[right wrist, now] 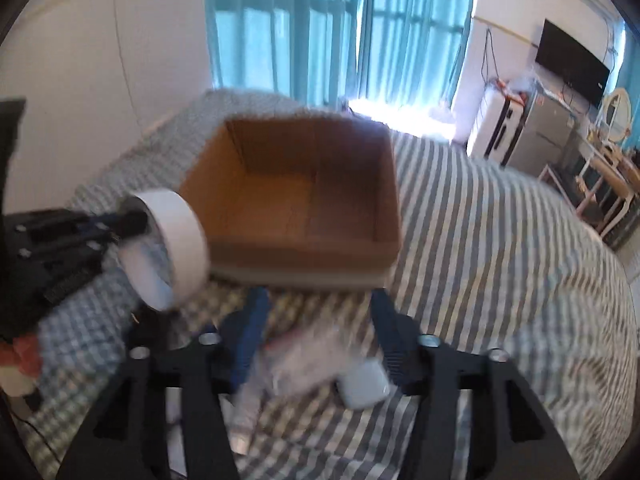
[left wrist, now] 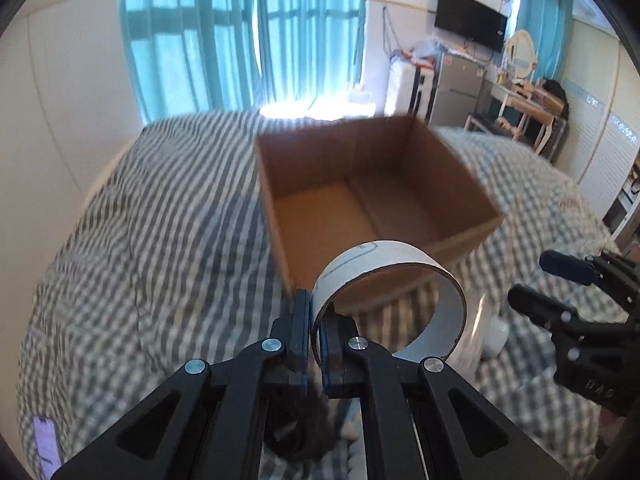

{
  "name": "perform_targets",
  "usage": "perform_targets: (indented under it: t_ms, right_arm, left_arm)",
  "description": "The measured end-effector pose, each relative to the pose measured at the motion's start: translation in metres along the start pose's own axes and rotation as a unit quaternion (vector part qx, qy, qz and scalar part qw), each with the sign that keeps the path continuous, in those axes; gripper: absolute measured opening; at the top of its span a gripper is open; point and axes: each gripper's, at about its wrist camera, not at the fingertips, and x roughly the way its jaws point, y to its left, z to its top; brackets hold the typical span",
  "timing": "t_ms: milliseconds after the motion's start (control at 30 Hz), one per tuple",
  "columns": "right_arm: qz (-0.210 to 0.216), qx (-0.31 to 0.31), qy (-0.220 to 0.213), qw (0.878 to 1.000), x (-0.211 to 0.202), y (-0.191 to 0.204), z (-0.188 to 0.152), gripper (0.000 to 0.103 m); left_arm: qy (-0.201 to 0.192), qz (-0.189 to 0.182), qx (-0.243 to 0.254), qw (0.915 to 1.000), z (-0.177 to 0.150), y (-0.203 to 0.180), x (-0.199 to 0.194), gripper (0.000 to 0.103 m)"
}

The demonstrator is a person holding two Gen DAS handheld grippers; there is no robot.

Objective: Organize objects
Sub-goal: 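Lift the tape roll with the left tool while the right tool lifts the swab jar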

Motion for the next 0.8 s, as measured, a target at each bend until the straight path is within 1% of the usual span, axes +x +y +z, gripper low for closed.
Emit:
perform_targets:
  t_ms: [33, 100, 133, 167, 300, 333, 400, 467, 567, 667, 700, 800]
  right_arm:
    - [0.007, -0.002, 0.007, 1.0, 0.006, 0.002, -0.007, 0.071]
    - [0.017, -0.012, 0.018, 1.0, 0.02, 0.006, -0.019, 0.084]
    - [0.016, -0.013, 0.023, 1.0, 0.025, 0.006, -0.021, 0.087]
    - [0.011, -0.008, 0.034, 0.999, 0.033, 0.006, -0.021, 0.087]
    - [0.03, 0.049, 0.067, 0.996, 0.06, 0.004, -0.022, 0.087]
    - [0.026, 0.055, 0.071, 0.996, 0.065, 0.004, -0.023, 0.087]
    - [0.004, 0.062, 0.078, 0.995, 0.077, 0.008, -0.023, 0.087]
    - [-0.015, 0.063, 0.086, 0.994, 0.086, 0.011, -0.023, 0.087]
    - [-0.019, 0.07, 0.094, 0.993, 0.098, 0.012, -0.023, 0.088]
    - [-0.033, 0.05, 0.096, 0.994, 0.105, 0.021, -0.024, 0.087]
    - [-0.029, 0.041, 0.102, 0.994, 0.108, 0.025, -0.025, 0.085]
    - [-0.037, 0.026, 0.104, 0.994, 0.114, 0.032, -0.029, 0.085]
  left_arm:
    - [0.003, 0.001, -0.002, 1.0, -0.006, 0.001, 0.001, 0.005]
    - [0.016, 0.006, -0.01, 0.9998, -0.019, 0.008, 0.005, 0.005]
    - [0.018, 0.012, -0.014, 0.9997, -0.025, 0.011, 0.007, 0.005]
    - [0.022, 0.015, -0.018, 0.9995, -0.028, 0.013, 0.008, 0.005]
    - [0.039, 0.025, -0.033, 0.9984, -0.035, 0.02, 0.025, 0.004]
    - [0.041, 0.027, -0.034, 0.9982, -0.037, 0.021, 0.03, 0.004]
    - [0.047, 0.023, -0.038, 0.9979, -0.038, 0.021, 0.036, 0.004]
    - [0.049, 0.023, -0.039, 0.9978, -0.04, 0.023, 0.041, 0.004]
    - [0.054, 0.021, -0.037, 0.9977, -0.042, 0.02, 0.045, 0.004]
    - [0.056, 0.019, -0.04, 0.9974, -0.044, 0.021, 0.047, 0.004]
    - [0.056, 0.019, -0.041, 0.9974, -0.044, 0.021, 0.048, 0.004]
    - [0.056, 0.017, -0.045, 0.9973, -0.044, 0.023, 0.049, 0.004]
